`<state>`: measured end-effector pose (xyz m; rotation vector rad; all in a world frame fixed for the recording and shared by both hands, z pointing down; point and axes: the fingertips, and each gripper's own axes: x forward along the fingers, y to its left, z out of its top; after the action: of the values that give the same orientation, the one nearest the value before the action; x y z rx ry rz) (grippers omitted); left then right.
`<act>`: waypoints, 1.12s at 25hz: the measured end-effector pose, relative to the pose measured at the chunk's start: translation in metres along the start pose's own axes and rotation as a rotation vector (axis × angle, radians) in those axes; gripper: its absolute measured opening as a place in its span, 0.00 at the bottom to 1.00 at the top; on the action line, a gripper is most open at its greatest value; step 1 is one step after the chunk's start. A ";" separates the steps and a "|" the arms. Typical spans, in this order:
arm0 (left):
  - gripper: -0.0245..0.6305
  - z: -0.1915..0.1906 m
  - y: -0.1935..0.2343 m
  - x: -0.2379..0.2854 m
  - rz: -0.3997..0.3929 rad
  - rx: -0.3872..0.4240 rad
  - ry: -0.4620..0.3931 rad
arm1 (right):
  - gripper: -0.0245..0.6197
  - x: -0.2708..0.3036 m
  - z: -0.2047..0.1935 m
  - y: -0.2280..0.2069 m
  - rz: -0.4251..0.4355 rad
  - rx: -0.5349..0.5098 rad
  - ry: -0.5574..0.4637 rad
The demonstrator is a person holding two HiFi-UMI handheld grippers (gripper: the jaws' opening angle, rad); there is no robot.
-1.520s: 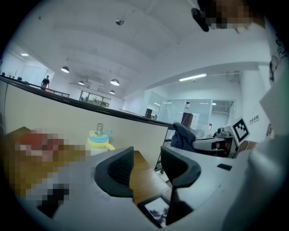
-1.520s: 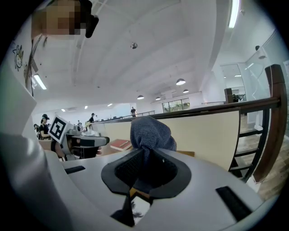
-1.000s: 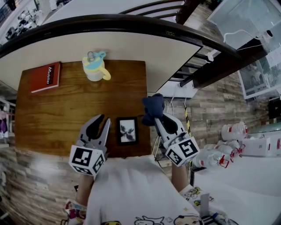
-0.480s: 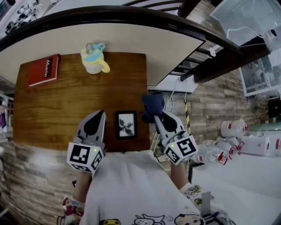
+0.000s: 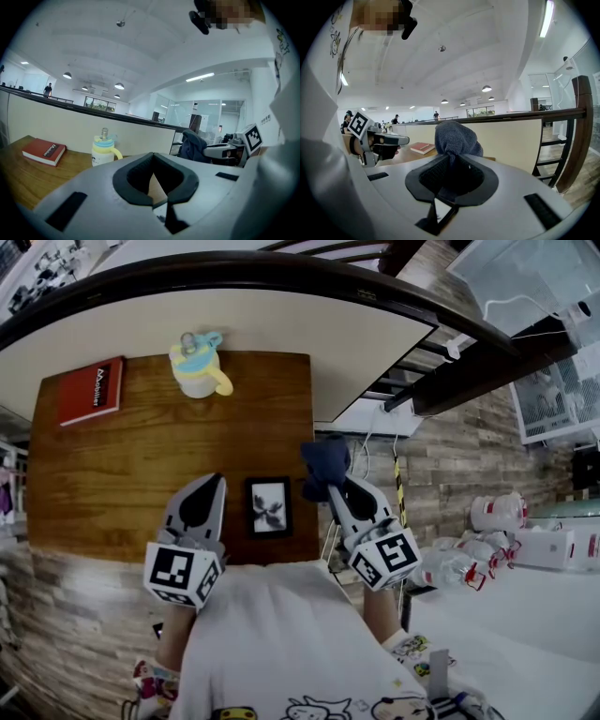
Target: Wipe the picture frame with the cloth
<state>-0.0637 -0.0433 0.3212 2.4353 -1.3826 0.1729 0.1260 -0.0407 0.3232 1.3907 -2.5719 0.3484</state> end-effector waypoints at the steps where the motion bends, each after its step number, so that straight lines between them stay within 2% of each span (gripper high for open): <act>1: 0.04 0.000 0.000 0.000 0.001 0.000 0.001 | 0.11 0.000 0.000 -0.001 -0.001 0.000 0.000; 28: 0.04 -0.003 0.006 -0.003 0.016 -0.007 0.006 | 0.11 -0.001 -0.001 -0.004 -0.019 0.007 0.003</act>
<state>-0.0699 -0.0430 0.3248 2.4164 -1.3981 0.1781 0.1303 -0.0418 0.3244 1.4141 -2.5557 0.3567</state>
